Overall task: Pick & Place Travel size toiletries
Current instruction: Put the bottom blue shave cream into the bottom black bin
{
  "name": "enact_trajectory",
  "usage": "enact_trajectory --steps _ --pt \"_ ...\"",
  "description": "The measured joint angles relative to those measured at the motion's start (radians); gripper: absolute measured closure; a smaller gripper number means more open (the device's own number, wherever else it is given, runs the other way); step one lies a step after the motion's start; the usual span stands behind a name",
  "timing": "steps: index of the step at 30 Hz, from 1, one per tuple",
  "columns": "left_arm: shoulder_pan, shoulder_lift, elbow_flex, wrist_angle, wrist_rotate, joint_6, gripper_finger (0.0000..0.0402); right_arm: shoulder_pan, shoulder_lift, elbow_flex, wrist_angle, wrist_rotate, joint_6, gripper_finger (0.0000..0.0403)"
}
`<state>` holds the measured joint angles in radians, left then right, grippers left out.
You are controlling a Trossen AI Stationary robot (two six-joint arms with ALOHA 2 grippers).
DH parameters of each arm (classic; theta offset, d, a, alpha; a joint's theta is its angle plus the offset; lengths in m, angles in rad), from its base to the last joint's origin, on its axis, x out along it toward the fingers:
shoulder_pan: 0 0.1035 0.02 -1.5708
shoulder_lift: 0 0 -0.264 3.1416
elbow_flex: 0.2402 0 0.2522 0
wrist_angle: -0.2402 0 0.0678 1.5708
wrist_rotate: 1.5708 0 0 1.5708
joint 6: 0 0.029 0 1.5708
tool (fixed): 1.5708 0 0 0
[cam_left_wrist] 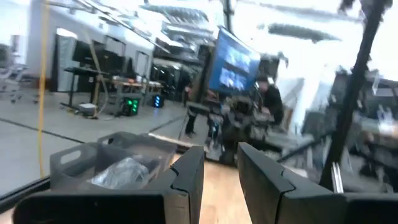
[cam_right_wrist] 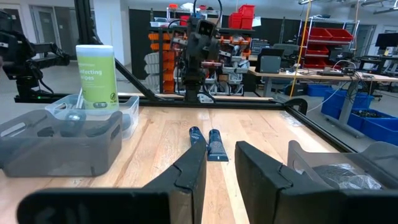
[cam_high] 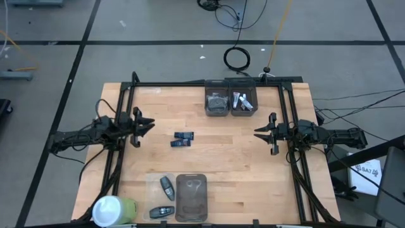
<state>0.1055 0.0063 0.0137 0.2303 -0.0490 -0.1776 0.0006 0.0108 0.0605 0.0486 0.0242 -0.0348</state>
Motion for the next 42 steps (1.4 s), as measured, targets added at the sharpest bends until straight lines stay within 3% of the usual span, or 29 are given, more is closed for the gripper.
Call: enact_trajectory --steps 14,19,29,36,42 --pt "0.0 0.003 0.001 -0.045 -0.092 -0.085 0.0304 0.0 0.0 0.0 0.0 0.0 0.0 0.0328" --pt "-0.005 0.081 0.032 -0.035 -0.073 -0.109 0.0304 0.0 0.0 0.0 0.0 0.0 0.0 0.0328" --pt "-0.025 0.685 0.325 -0.354 -0.09 -0.216 0.0284 0.0 0.0 0.0 0.0 0.0 0.0 0.0328" --pt "-0.085 1.075 0.506 -0.36 -0.081 -0.171 0.0191 0.0 0.0 0.0 0.0 0.0 0.0 0.0328" --pt "-0.138 1.275 0.616 -0.38 -0.081 -0.142 0.0106 0.0 0.0 0.0 0.0 0.0 0.0 0.0328"
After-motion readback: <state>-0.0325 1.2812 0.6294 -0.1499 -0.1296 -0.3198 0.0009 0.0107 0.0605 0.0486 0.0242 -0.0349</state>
